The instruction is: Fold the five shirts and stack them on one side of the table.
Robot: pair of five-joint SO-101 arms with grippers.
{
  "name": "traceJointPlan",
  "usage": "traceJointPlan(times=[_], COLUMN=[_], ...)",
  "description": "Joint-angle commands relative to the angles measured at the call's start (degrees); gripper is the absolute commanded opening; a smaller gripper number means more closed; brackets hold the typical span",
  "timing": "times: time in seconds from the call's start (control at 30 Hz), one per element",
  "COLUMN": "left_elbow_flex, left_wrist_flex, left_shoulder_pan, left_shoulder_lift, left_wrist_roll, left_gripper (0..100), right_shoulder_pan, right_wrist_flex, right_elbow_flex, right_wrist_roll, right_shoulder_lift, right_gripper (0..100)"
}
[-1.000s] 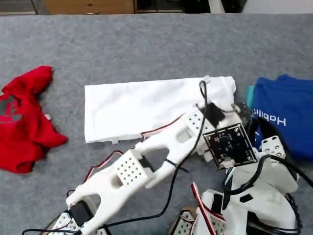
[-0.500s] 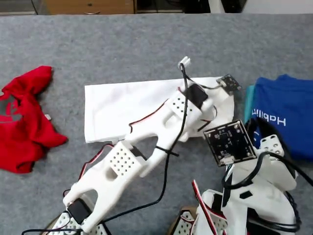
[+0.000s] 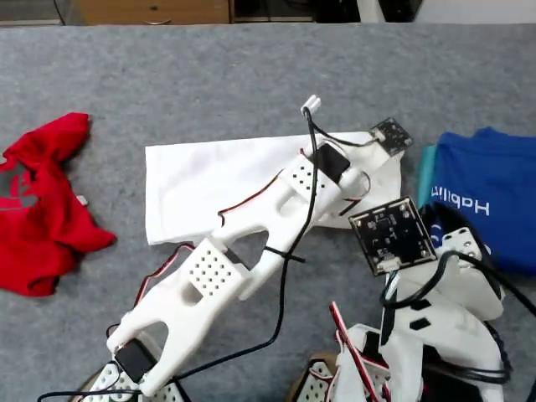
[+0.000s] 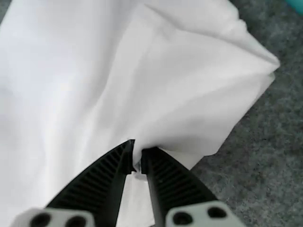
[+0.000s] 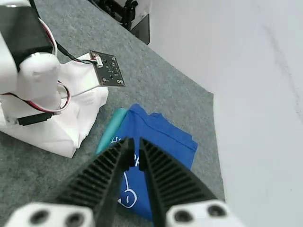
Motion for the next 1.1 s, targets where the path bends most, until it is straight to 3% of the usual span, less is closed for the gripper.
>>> traceJointPlan(times=[0.0, 0.2, 0.4, 1.07], left_elbow_flex=[-2.6, -2.7, -4.4, -11.8], left_wrist_flex=[-1.4, -1.5, -1.1, -2.7], left_shoulder_pan=[-1.3, -2.4, -2.8, -5.8], left_shoulder_lift=[0.6, 1.4, 1.3, 5.2], left_wrist_roll=[-2.0, -3.5, -2.4, -1.8], left_gripper=[2, 2, 16, 16], right_shoulder_pan=[0.9, 0.7, 0.6, 0.8], right_wrist_flex=[0.2, 0.2, 0.1, 0.1], right_elbow_flex=[0.1, 0.2, 0.2, 0.2], right_wrist_roll=[-0.6, -0.6, -0.6, -0.3], right_shoulder_lift=[-0.3, -0.3, -0.3, -0.3], right_gripper=[3.4, 3.4, 3.4, 3.4])
